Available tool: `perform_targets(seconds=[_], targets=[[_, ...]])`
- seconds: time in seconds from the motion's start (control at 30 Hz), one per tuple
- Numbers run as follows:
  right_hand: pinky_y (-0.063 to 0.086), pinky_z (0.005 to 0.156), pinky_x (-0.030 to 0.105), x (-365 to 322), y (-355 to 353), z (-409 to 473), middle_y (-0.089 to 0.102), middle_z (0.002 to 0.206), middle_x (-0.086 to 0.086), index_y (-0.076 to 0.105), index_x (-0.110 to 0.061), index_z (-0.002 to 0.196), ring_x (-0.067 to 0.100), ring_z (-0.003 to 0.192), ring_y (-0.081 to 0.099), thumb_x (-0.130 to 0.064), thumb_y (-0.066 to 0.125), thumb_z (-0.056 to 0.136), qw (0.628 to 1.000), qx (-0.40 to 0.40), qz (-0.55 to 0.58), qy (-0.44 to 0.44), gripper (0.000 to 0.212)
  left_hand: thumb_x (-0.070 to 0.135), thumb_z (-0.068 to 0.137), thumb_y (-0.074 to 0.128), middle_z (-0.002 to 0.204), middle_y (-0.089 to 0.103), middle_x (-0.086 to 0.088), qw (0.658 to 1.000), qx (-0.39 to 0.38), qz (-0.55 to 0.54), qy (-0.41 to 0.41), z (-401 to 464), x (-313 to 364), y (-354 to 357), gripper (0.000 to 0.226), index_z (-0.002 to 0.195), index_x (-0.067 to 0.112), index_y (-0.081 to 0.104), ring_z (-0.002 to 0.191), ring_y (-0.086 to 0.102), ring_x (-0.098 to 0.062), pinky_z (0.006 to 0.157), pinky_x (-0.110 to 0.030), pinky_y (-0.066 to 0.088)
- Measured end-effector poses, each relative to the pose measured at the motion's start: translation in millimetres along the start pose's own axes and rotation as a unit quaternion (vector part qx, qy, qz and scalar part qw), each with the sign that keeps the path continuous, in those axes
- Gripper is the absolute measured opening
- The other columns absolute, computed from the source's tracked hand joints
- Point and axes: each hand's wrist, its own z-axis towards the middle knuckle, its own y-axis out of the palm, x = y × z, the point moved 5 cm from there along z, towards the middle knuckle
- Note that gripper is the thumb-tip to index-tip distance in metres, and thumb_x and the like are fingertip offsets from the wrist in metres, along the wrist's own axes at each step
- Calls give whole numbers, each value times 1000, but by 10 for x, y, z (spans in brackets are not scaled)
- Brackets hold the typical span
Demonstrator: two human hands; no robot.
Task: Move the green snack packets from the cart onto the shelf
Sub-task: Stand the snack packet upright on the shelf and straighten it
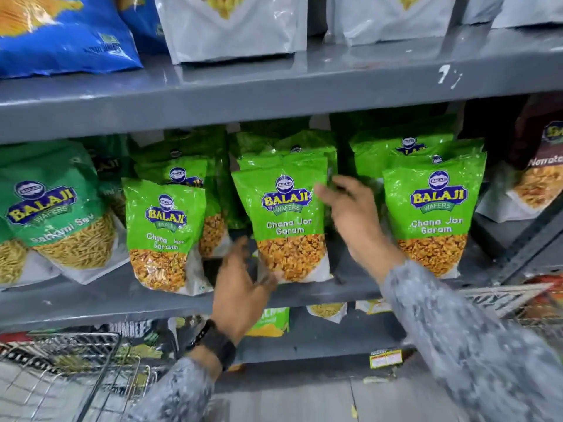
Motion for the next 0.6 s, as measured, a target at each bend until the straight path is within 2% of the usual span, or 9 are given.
perform_targets(seconds=[0.07,0.1,0.17,0.2,0.27,0.33,0.43,0.5,0.6], targets=[[51,77,33,-199,65,166,78,103,9,77,-13,107,17,82,64,-37,82,77,1000,17,11,-7,38,30,81,81,110,72,1,996,-71,25,-50,9,-223,136,66,140,27,51,107,70,-22,92,-44,57],[48,70,29,-241,66,227,78,88,2,78,-20,84,13,73,60,-30,82,79,1000,27,4,-13,12,34,81,81,103,71,0,994,-65,67,-63,40,-283,157,64,136,19,53,104,70,-29,87,-44,57],[36,54,23,-263,31,304,60,51,-18,67,-31,50,1,51,46,-19,80,83,999,43,-17,-25,37,39,79,81,88,62,2,991,-32,116,-63,92,-301,179,57,125,14,58,95,68,-35,76,-41,55],[34,52,23,-269,11,292,52,42,-19,65,-35,46,-1,44,41,-18,78,85,998,43,-33,-32,44,40,79,81,85,60,3,990,-31,123,-63,107,-297,198,56,124,15,59,93,68,-35,73,-40,53],[45,58,29,-303,-4,212,55,48,-18,66,-32,53,4,49,46,-21,77,87,996,53,-47,-45,37,43,78,81,88,64,1,990,-34,125,-54,111,-276,210,57,123,17,59,93,69,-33,71,-38,52],[55,75,40,-318,-40,79,64,69,-12,65,-31,73,11,65,60,-27,77,87,987,114,-53,-99,19,44,75,83,102,73,3,992,-48,110,-39,63,-270,134,66,131,22,58,98,71,-24,79,-40,57],[52,79,32,-367,-52,-475,68,82,-10,63,-37,97,8,80,65,-35,70,87,941,231,-84,-232,12,51,76,78,105,70,23,995,-20,91,22,-105,-219,-288,69,139,40,53,96,69,-2,83,-29,58],[46,70,16,-241,278,-919,69,79,-15,63,-34,90,-4,74,63,-22,65,88,944,185,-75,-264,13,51,81,73,90,72,24,995,68,46,49,-105,-198,-859,42,121,43,63,79,69,0,74,-31,59],[55,75,32,219,1160,-1309,74,87,-11,70,-27,96,8,79,68,-23,68,88,966,-44,-179,-181,9,38,89,68,85,71,16,975,216,27,52,210,-238,-1745,12,99,43,67,69,65,-1,74,-35,57]])
